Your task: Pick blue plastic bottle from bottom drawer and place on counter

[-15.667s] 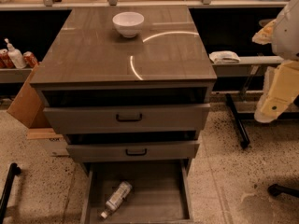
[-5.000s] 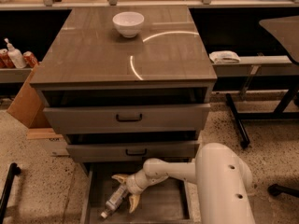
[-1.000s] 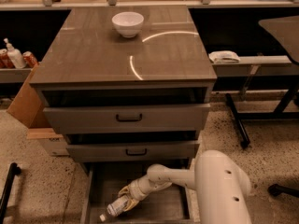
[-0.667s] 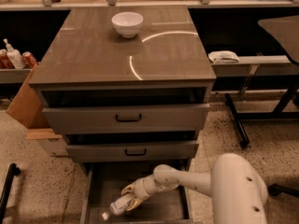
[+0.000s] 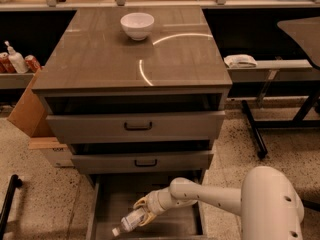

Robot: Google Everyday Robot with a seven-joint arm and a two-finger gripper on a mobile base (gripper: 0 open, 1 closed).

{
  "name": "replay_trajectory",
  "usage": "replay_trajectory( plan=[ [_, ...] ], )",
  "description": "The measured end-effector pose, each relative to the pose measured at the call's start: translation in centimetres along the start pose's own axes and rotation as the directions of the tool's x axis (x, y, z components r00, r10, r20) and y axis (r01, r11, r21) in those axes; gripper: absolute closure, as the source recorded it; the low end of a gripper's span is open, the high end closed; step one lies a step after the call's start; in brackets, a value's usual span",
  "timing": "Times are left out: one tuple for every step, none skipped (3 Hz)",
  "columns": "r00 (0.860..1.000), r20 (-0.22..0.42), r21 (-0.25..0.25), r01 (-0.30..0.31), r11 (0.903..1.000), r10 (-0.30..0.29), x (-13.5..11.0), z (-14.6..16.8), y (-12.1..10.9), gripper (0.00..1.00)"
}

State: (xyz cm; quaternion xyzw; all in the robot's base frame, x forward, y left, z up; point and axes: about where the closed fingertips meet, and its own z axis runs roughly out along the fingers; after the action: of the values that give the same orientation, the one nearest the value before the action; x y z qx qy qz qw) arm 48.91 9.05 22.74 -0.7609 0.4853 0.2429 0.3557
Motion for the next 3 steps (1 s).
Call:
replay_trajectory(
  plan=[
    [1.000, 0.001, 0.021, 0.012, 0.9997, -0.012, -1.0, -1.1, -0.5, 1.00],
    [0.999, -0.010, 0.087, 0.051, 0.9949, -0.050, -3.1, -4.0, -1.5, 1.00],
    [0.996, -0.026, 0.128, 0.085, 0.9881, -0.082, -4.6, -6.3, -2.2, 1.00]
  ],
)
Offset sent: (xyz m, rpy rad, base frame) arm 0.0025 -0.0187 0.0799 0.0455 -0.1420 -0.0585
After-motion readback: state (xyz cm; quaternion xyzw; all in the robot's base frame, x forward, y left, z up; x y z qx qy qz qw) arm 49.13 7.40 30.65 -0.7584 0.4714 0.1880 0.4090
